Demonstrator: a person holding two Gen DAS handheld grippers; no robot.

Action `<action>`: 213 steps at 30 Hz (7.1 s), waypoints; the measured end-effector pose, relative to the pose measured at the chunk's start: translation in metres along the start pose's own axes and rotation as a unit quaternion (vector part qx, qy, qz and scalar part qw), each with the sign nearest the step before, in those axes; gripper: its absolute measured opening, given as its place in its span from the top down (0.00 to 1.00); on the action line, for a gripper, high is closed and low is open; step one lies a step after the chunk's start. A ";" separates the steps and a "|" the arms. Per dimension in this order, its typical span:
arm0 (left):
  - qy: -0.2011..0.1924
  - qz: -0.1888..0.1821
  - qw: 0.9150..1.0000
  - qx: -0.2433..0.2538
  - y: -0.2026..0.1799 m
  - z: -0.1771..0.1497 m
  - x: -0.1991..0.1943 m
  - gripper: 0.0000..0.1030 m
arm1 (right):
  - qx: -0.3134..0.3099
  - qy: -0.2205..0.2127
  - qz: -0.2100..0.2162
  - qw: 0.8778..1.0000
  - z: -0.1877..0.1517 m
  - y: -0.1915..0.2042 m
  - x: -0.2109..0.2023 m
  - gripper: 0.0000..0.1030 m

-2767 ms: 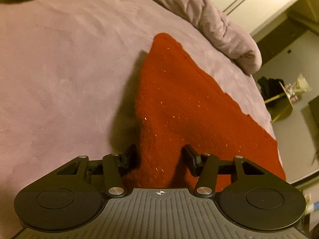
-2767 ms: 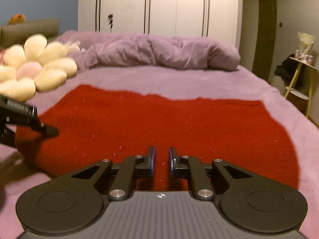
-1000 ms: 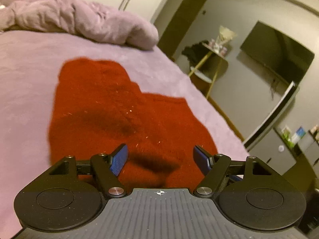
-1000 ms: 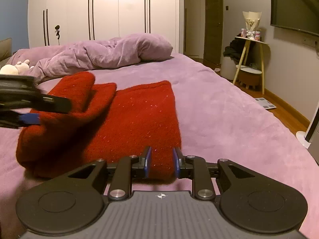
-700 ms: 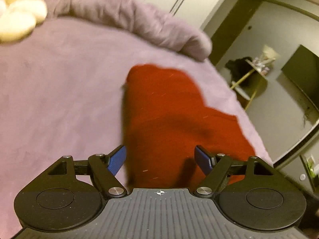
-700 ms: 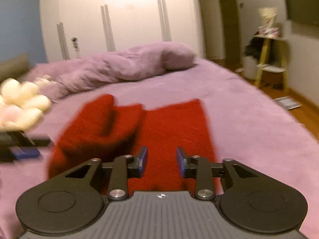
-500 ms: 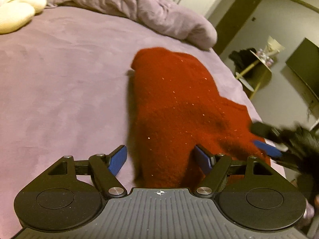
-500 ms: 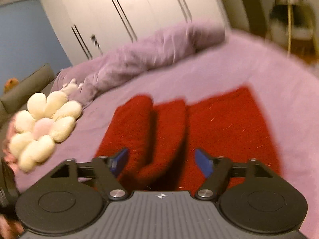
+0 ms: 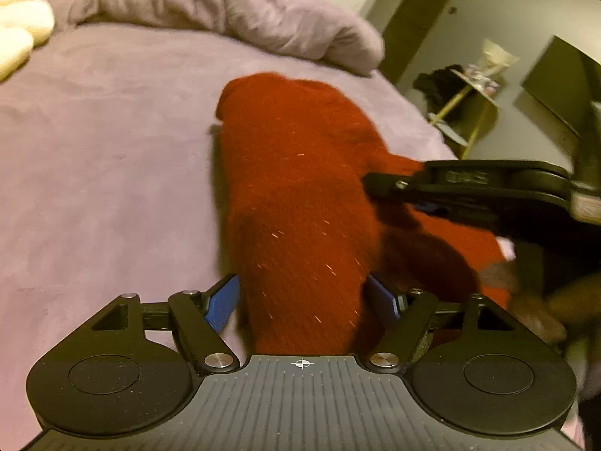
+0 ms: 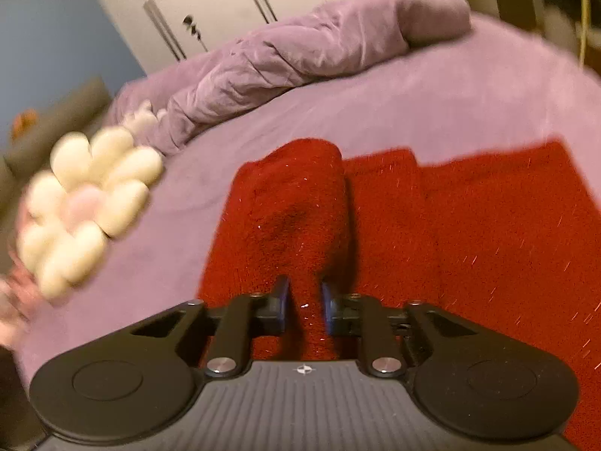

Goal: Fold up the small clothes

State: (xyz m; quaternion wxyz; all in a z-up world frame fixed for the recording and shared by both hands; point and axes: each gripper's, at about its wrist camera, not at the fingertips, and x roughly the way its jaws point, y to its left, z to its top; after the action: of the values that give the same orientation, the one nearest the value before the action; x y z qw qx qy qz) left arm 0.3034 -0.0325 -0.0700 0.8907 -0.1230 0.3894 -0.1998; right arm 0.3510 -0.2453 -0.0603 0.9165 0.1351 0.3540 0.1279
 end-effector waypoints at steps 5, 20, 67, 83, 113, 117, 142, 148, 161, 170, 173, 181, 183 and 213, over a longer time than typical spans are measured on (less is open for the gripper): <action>0.006 0.011 0.999 0.032 -0.004 -0.010 -0.003 0.19 | 0.016 -0.013 0.012 1.000 0.003 -0.011 -0.014 0.78; 0.036 0.003 0.999 0.007 0.002 -0.002 0.021 0.19 | 0.201 0.024 0.112 0.973 -0.005 -0.078 0.004 0.18; 0.063 0.074 0.995 0.017 -0.052 -0.019 0.012 0.18 | -0.162 -0.110 -0.152 0.969 -0.068 -0.025 -0.077 0.80; 0.042 0.103 0.993 0.030 -0.041 -0.004 -0.011 0.15 | -0.143 -0.085 -0.196 0.966 -0.059 -0.066 -0.055 0.84; 0.030 -0.047 0.996 -0.063 -0.032 0.071 0.095 0.05 | 0.085 -0.068 -0.107 0.988 0.001 -0.182 -0.039 0.08; 0.062 -0.128 0.982 -0.122 0.003 0.063 0.091 0.05 | 0.215 -0.017 0.027 0.976 -0.037 -0.235 -0.062 0.11; 0.045 -0.098 0.985 -0.136 0.024 0.033 -0.008 0.37 | 0.265 0.078 0.258 0.926 -0.071 -0.147 -0.023 0.49; 0.019 -0.001 0.987 -0.158 0.055 -0.006 -0.062 0.34 | 0.237 0.101 0.215 0.942 -0.093 -0.100 -0.034 0.37; -0.072 0.187 0.977 -0.076 0.005 0.047 0.000 0.17 | -0.021 -0.057 -0.067 0.996 -0.030 0.036 -0.014 0.69; -0.038 0.216 0.974 -0.064 0.009 0.030 0.069 0.06 | -0.024 -0.095 -0.151 0.984 -0.045 -0.019 0.023 0.49; -0.022 0.199 0.976 -0.080 0.010 0.035 0.059 0.06 | -0.002 -0.088 -0.137 0.987 -0.047 -0.029 0.016 0.43; -0.069 0.097 0.991 -0.065 -0.002 -0.035 -0.090 0.04 | -0.041 -0.124 -0.071 0.989 -0.109 0.019 -0.106 0.55; -0.048 0.107 0.991 -0.067 -0.006 -0.055 -0.099 0.04 | -0.061 -0.103 -0.066 0.991 -0.133 0.033 -0.118 0.69; 0.050 0.180 0.982 -0.002 -0.029 -0.095 -0.110 0.00 | -0.131 0.049 -0.088 0.986 -0.159 0.083 -0.105 0.73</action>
State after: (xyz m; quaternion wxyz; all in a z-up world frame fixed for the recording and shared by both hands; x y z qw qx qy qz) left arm 0.1581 -0.0147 -0.0517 0.8912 -0.0423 0.4497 -0.0414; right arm 0.1552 -0.1774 -0.0807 0.9154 -0.0247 0.3895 0.0985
